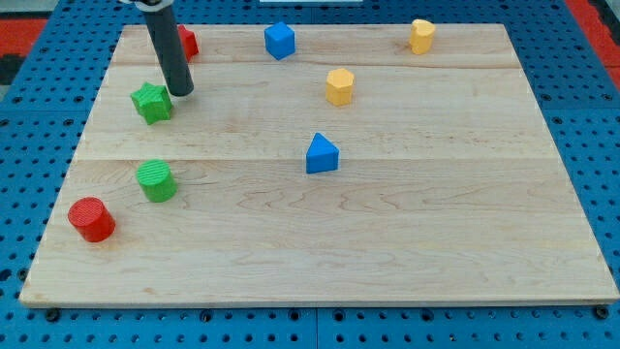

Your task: Move your arm towards the blue triangle

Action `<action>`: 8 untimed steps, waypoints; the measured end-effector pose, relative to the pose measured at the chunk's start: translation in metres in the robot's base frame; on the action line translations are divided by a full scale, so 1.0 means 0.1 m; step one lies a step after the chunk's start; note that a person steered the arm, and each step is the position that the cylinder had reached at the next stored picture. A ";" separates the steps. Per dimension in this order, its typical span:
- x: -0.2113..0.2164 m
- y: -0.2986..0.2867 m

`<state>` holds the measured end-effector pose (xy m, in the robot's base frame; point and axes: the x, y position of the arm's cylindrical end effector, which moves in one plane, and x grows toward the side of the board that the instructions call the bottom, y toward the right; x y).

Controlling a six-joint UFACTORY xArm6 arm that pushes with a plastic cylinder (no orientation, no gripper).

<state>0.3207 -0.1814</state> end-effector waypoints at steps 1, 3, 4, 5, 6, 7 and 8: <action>0.04 -0.41; 0.28 -0.36; 0.19 0.35; 0.04 0.64; -0.06 0.79; -0.17 0.80; -0.24 0.80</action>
<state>0.2963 -0.1018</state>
